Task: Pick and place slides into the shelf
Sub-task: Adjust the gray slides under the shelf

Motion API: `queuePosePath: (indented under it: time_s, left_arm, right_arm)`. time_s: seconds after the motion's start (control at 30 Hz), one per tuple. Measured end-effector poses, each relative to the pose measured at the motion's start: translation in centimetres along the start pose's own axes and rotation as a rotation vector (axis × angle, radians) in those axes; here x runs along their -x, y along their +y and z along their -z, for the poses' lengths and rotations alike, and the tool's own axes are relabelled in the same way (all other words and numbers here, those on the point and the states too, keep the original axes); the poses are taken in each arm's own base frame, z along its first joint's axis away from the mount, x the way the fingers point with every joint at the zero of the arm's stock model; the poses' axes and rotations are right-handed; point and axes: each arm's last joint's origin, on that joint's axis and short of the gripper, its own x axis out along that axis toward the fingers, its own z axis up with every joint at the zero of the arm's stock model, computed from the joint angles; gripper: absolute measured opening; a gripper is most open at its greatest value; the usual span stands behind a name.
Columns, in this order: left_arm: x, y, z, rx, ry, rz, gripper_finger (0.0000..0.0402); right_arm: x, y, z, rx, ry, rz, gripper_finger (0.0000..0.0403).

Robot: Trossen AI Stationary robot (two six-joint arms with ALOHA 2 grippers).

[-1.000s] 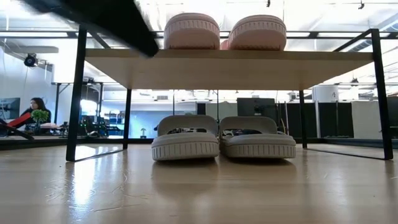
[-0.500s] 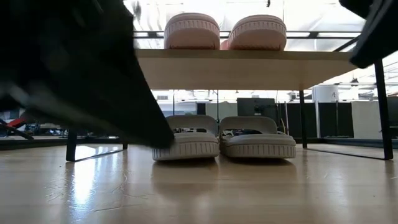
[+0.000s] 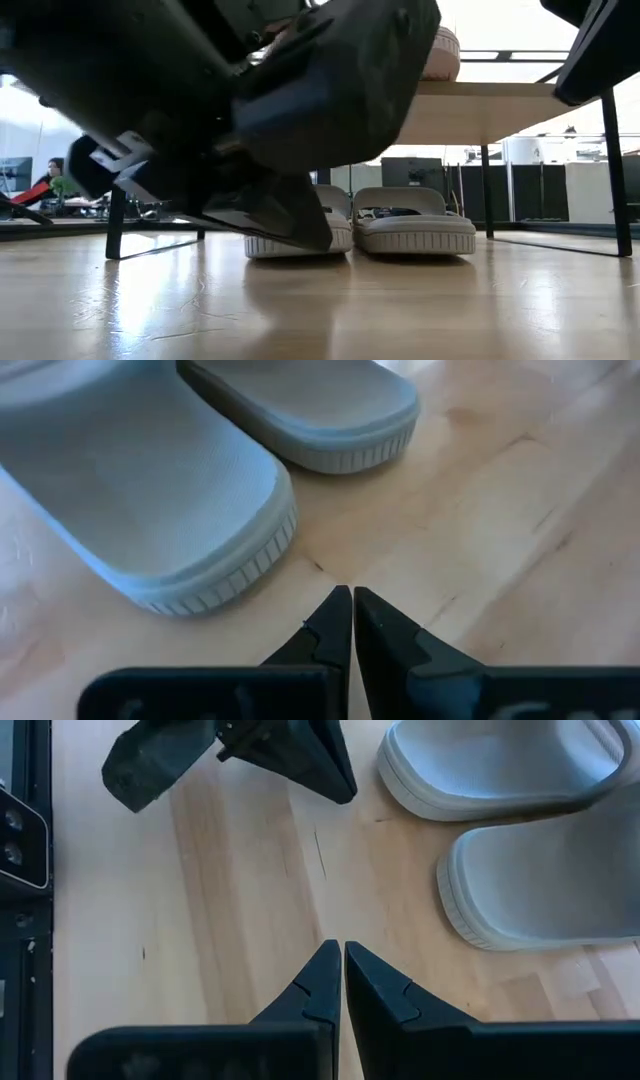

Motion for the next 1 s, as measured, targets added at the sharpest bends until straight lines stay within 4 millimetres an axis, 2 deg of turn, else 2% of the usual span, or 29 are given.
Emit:
queuePosePath:
  time_s: [0.2,0.47,1.0]
  left_arm:
    - [-0.9,0.1,-0.6,-0.018,-0.002,-0.017,0.0001]
    - [-2.1,1.1,-0.4,-0.041,0.005,-0.059,0.0001]
    - [-2.8,1.6,-0.6,-0.099,-0.003,-0.080,0.0001]
  right_arm:
    - [0.0,0.0,0.0,-0.002,-0.002,0.002,0.0011]
    - [0.0,0.0,0.0,-0.002,-0.003,0.002,0.0011]
    - [0.0,0.0,0.0,-0.038,-0.001,-0.003,0.0011]
